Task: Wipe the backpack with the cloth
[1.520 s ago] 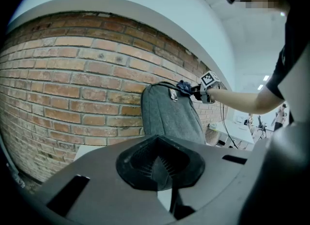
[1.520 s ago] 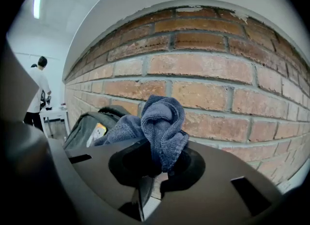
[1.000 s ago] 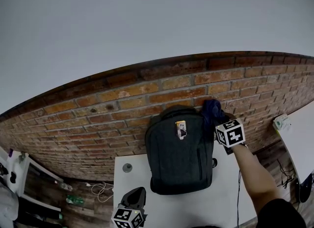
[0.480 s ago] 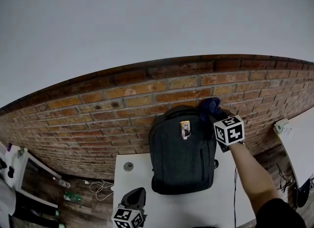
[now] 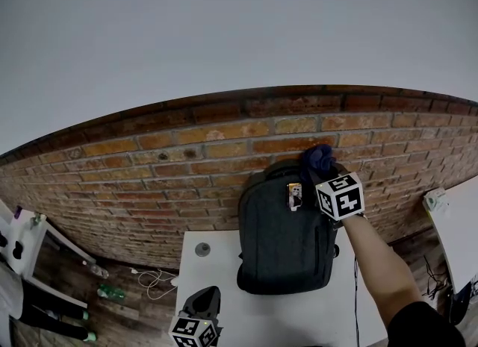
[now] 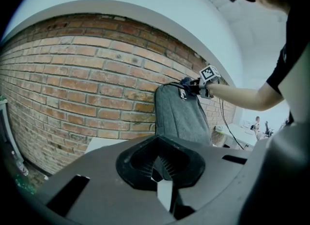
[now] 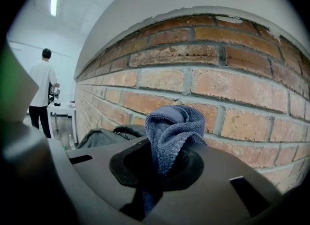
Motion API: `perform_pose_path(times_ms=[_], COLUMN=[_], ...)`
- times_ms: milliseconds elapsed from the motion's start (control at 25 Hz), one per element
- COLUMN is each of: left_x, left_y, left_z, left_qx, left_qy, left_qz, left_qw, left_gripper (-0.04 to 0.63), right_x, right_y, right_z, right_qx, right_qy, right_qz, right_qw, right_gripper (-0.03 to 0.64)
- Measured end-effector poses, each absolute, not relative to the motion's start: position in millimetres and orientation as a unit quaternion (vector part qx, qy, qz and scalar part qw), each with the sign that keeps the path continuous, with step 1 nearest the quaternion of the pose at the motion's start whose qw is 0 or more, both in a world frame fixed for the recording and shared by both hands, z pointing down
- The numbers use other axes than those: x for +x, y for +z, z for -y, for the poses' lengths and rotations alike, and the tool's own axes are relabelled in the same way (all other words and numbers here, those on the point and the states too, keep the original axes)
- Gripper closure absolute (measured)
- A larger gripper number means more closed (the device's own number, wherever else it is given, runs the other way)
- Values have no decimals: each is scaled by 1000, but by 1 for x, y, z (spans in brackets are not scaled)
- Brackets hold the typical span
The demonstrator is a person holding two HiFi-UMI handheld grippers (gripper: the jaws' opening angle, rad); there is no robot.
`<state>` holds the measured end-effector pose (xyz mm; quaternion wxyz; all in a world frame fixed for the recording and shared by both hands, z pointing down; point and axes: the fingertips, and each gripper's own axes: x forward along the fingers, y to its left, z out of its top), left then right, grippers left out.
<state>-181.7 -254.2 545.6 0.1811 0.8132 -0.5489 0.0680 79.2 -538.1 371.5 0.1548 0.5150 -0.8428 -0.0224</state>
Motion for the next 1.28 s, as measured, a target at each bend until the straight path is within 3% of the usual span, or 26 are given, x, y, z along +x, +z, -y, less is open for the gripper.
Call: perform_pose_path(times_ms=[560, 1120, 1280], left_x=[-207, -228, -233], left_y=[547, 551, 554], left_z=[234, 213, 210], left_qx=[790, 770, 765], left_qy=[63, 59, 58], left_qz=[580, 605, 611], left_qw=[186, 193, 195], left_gripper=[604, 604, 604], right_x=[-11, -105, -131], right_y=[366, 392, 409], right_z=[530, 506, 488], right_qx=[462, 386, 352], right_qy=[-38, -43, -85], right_qz=[873, 903, 905], right_qw=[150, 186, 223], right_gripper=[580, 580, 580])
